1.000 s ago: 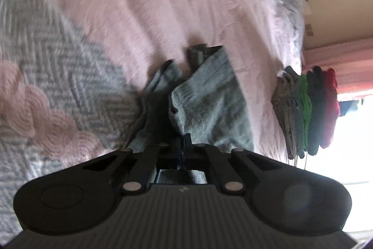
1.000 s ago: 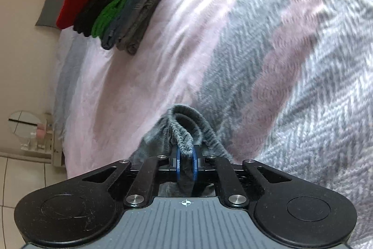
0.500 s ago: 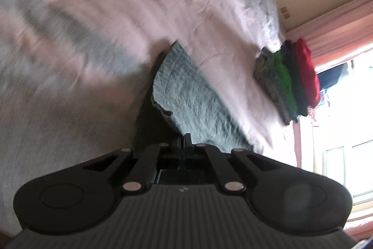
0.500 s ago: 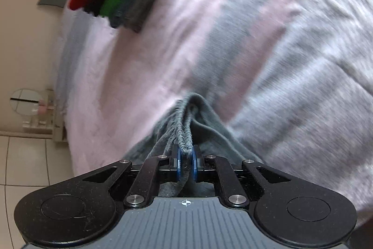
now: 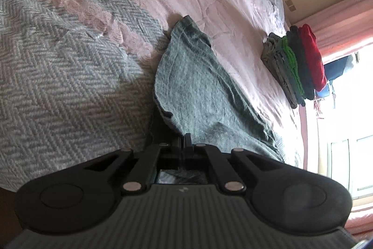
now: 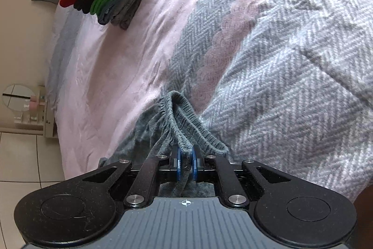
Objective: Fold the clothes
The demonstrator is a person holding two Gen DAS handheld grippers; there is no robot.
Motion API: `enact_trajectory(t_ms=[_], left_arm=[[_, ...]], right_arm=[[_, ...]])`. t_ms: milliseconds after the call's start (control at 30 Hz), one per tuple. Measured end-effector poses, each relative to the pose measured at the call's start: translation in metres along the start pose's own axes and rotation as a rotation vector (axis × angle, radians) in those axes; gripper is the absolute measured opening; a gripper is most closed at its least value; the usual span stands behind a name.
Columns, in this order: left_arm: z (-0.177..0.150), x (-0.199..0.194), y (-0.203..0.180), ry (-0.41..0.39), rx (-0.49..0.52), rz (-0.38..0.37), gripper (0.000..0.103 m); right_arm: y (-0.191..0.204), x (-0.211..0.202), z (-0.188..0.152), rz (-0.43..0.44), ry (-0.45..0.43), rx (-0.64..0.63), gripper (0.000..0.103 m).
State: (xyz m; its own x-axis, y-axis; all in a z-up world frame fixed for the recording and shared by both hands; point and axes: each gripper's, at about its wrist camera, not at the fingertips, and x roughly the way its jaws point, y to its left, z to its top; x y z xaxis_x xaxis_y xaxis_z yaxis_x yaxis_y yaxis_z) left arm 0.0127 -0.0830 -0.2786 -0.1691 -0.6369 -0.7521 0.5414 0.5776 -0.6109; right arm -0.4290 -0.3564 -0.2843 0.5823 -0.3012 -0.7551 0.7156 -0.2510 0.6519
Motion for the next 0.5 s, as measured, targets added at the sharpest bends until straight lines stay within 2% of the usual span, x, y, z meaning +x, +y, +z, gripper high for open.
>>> enact_trajectory(t_ms=[200, 367, 500], left_arm=[[-0.002, 0.005, 0.005, 0.011, 0.015, 0.004, 0.000], [0.004, -0.002, 0.004, -0.028, 0.022, -0.046, 0.000], [-0.003, 0.005, 0.012, 0.011, 0.022, -0.015, 0.000]], right_arm=[[-0.005, 0.000, -0.002, -0.012, -0.001, 0.001, 0.008], [-0.003, -0.008, -0.001, 0.019, -0.008, 0.004, 0.008], [-0.011, -0.004, -0.005, -0.013, 0.008, 0.011, 0.008]])
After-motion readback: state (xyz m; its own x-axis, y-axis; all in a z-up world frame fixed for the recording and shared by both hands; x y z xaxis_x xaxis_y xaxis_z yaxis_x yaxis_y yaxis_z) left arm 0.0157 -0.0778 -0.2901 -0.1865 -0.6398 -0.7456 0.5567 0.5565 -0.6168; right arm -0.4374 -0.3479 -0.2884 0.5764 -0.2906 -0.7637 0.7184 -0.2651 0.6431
